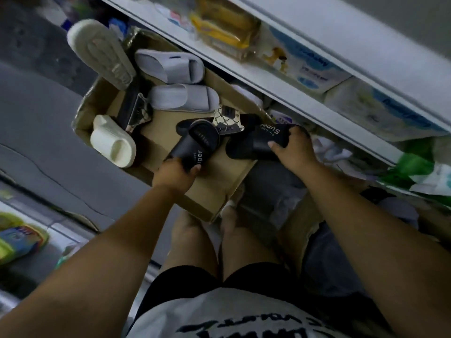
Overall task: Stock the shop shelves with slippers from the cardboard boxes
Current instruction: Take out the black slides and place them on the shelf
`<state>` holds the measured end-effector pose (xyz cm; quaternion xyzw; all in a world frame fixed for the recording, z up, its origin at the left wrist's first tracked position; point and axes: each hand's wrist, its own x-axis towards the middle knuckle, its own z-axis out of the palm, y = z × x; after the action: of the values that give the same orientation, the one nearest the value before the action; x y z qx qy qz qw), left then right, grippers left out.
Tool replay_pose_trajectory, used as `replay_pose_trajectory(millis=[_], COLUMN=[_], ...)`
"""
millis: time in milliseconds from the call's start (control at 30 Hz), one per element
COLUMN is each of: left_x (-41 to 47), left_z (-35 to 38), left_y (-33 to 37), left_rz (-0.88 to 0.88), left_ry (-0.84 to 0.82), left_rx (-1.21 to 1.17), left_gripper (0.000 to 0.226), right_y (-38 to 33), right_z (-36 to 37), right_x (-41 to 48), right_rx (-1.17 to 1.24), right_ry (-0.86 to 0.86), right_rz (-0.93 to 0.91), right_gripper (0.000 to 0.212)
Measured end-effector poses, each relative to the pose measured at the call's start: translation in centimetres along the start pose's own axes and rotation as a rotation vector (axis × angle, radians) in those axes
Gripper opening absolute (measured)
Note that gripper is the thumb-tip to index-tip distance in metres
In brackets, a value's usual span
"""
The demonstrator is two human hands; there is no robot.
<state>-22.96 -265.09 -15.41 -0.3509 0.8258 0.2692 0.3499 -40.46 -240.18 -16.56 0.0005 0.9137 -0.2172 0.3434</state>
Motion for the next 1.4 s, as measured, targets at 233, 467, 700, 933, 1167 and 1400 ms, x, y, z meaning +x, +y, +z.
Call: replay_pose_trajectory(millis=[233, 467, 700, 933, 1167, 1400], left_x=[5.1, 5.8, 2.6, 2.7, 5.3, 7.9], left_z=[1.6, 0.8, -2.1, -4.3, -2.7, 0.9], left_y=[0.3, -0.5, -2.7, -5.7, -5.2, -5.5], left_rz=[-0.431, -0.471, -0.195, 0.048, 0.174, 0.139], left_ry=[0.024, 0.061, 0.231, 0.163, -0.086, -0.160], left_rx=[-0.890, -1.026, -0.950, -0.751, -0.507, -0.467], left_gripper=[0.063, 0.045, 0.035, 0.045, 0.038, 0.035], right_y=[0.6, 0.4, -0.7, -6.9, -7.6, -4.4], right_z=[2.2, 2.5, 2.4, 6.6, 12.2, 10.1], right_x=[2.3, -0.5, -7.9, -8.9, -5.5, -4.6], right_rx=[0.200, 0.272, 0.519, 0.984, 0.908, 0.374], right_ry=[-0.015, 0.053, 0.161, 0.075, -0.179, -0.012], right_rz=[0.185, 0.253, 0.431, 0.424, 0.444, 0.190], right_gripper=[0.075, 0.060, 0.066, 0.052, 0.056, 0.051])
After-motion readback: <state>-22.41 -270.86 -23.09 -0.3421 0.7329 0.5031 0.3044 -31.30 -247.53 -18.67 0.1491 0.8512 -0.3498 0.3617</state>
